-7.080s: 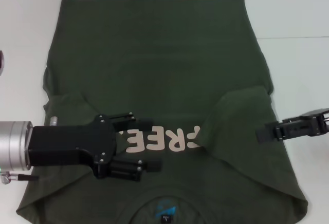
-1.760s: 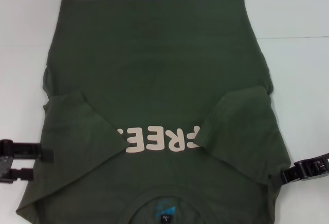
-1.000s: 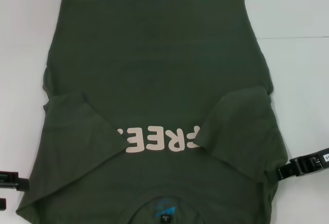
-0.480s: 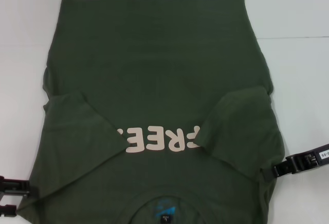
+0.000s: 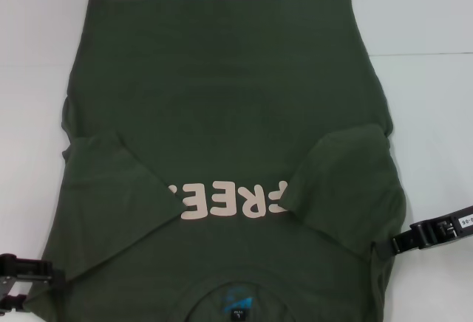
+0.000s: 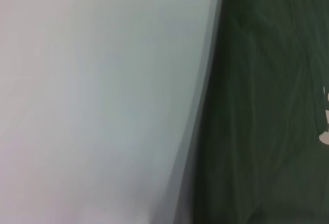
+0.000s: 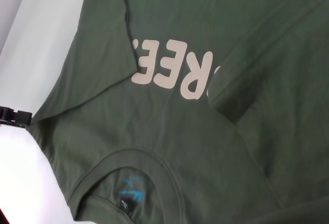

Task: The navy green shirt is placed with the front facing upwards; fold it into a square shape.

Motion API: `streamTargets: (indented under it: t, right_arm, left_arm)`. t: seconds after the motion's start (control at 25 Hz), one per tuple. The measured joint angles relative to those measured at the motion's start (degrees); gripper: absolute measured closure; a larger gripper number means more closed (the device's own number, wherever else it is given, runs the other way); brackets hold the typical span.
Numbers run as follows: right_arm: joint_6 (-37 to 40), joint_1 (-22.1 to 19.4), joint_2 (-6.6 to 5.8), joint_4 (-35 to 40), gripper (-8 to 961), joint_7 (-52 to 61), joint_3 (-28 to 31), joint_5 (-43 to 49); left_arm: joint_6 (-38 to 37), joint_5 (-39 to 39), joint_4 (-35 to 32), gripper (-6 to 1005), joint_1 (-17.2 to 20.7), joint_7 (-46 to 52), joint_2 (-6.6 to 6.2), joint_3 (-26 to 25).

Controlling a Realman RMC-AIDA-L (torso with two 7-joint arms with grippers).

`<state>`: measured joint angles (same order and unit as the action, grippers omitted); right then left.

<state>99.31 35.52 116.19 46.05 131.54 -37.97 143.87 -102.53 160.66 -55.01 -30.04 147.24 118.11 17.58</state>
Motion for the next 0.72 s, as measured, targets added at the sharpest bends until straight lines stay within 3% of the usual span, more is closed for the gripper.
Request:
streamTargets:
  t: [0.32,0.72]
  right_arm:
    - [0.36,-0.07,0.02,0.00,922,0.27,0.00,-0.75]
    - [0.73,-0.63,0.11,0.00,922,0.00,0.00,-1.54]
  left_arm:
    - [-0.29,0.60,0.06,202,-0.02,0.38,0.01,-0.02]
    - [0.87,1.66,0.09,298,0.13,-0.21,0.12,0.17]
